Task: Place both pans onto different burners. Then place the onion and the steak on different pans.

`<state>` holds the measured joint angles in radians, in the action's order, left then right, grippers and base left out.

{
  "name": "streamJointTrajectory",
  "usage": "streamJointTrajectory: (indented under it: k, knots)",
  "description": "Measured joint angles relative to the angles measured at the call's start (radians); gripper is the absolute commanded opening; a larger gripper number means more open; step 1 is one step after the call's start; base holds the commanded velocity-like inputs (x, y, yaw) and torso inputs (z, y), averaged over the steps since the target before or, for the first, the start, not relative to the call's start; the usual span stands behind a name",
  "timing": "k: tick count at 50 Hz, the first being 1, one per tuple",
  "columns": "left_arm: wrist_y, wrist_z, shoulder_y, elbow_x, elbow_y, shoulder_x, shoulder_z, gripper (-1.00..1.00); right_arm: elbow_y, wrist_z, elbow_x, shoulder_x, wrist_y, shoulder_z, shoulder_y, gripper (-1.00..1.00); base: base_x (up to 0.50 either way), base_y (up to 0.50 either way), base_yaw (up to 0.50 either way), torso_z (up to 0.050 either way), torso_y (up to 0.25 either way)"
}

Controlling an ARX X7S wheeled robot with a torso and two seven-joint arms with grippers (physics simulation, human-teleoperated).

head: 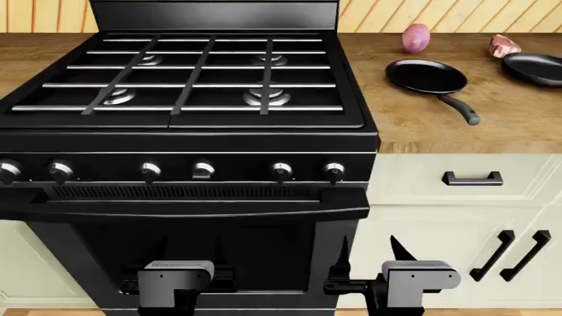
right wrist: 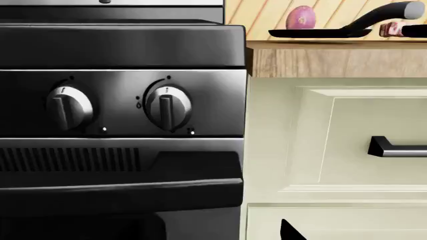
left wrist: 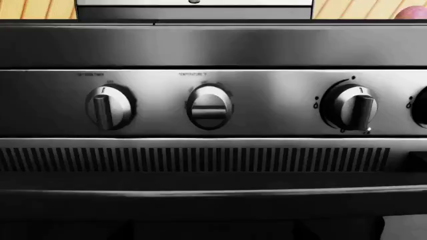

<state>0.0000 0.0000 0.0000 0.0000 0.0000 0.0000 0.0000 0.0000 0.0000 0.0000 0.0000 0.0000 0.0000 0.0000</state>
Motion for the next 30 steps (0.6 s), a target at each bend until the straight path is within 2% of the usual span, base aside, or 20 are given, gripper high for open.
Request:
streamJointTrajectory:
  k: [15,30]
  knots:
    - [-0.011,-0.030,0.016,-0.024,0.038,-0.033,0.045,1.00,0.012,0.039,0.029,0.028,-0.014,-0.042,-0.002,1.00,0.00,0.00,0.00,0.000,0.000]
    - [-0.027,-0.061,0.028,-0.043,0.073,-0.064,0.078,1.00,0.022,0.073,0.060,0.053,-0.030,-0.079,-0.008,1.00,0.00,0.00,0.00,0.050,0.000]
